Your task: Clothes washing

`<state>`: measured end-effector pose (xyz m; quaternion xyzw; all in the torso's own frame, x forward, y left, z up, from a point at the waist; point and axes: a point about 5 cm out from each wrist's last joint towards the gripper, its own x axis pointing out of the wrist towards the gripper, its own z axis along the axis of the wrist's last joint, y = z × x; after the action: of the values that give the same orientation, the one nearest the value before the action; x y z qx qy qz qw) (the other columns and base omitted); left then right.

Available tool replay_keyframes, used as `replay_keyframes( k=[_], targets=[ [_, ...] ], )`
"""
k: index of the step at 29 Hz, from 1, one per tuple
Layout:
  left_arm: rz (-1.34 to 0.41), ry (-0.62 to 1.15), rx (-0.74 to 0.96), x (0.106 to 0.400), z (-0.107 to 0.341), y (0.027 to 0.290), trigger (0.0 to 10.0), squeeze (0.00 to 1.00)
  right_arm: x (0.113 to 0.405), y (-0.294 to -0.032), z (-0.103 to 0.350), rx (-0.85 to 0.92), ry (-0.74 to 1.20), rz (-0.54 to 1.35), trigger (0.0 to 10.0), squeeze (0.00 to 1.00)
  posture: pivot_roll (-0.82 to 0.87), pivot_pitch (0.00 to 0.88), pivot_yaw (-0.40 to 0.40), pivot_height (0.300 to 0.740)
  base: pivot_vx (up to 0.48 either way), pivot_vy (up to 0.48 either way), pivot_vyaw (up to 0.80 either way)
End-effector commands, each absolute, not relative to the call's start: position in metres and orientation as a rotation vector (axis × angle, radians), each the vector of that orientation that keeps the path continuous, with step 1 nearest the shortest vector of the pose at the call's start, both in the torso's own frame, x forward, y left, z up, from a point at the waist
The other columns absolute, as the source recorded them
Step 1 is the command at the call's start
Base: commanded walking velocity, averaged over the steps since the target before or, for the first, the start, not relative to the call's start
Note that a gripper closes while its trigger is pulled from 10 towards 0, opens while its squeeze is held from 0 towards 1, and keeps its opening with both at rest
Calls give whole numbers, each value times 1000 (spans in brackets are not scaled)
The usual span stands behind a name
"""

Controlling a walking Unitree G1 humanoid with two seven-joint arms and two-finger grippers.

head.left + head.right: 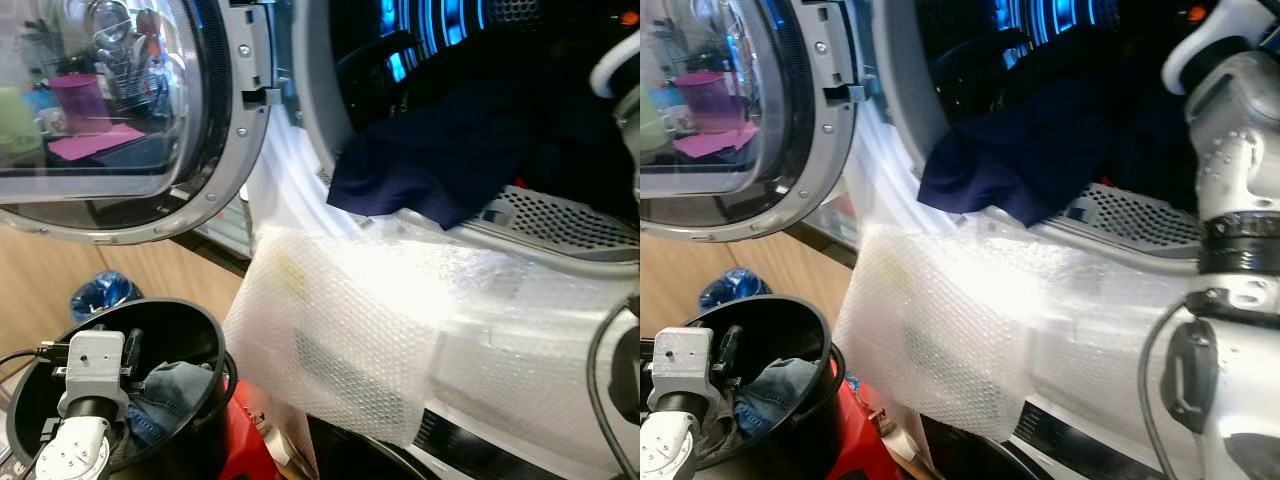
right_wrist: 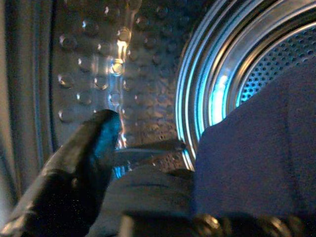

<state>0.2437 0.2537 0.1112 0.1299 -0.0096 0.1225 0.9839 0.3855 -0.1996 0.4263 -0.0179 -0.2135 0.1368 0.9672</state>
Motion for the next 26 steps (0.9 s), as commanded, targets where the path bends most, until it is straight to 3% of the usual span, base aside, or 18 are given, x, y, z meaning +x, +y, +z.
replay_keyframes(
  k=[1,2,5,8,9,11,13,18,20,21,23,26],
  targets=[
    [242,-7,250,245,110,255,10000,0,385,-208,448,-95,-497,84,10000,0,57,0,36,740,0,0,0],
    [234,-9,254,247,111,255,10000,0,377,-229,470,-107,-586,-209,10000,0,57,0,35,740,0,0,0],
    [234,-9,254,246,111,256,10000,0,370,-235,483,28,-642,-256,10000,0,57,0,31,740,0,0,0],
    [234,-4,250,244,110,255,10000,0,377,-214,473,-129,-596,-154,10000,0,63,0,25,740,0,0,0],
    [224,9,242,243,107,251,10000,0,390,-193,435,-234,-439,-2,10000,0,63,0,25,740,0,0,0],
    [203,27,239,240,103,247,10000,0,393,-178,395,-264,-308,141,10000,0,56,1,30,740,0,0,0],
    [197,30,237,240,102,246,10000,0,391,-175,390,-296,-299,188,10000,0,61,0,29,740,0,0,0],
    [165,36,243,242,102,243,10000,0,378,-164,407,-96,-350,407,10000,0,59,0,29,740,0,0,0],
    [165,37,240,243,101,242,10000,0,374,-166,410,-135,-366,401,10000,0,57,0,22,740,0,0,0],
    [163,38,238,243,101,241,10000,0,370,-175,412,-230,-384,309,10000,0,57,0,19,740,0,0,0],
    [161,40,233,243,100,240,10000,0,361,-193,418,-181,-386,234,10000,0,59,0,14,740,0,0,0],
    [159,42,231,243,100,240,10000,0,356,-199,418,-165,-381,223,10000,0,57,0,11,740,0,0,0]
  ],
)
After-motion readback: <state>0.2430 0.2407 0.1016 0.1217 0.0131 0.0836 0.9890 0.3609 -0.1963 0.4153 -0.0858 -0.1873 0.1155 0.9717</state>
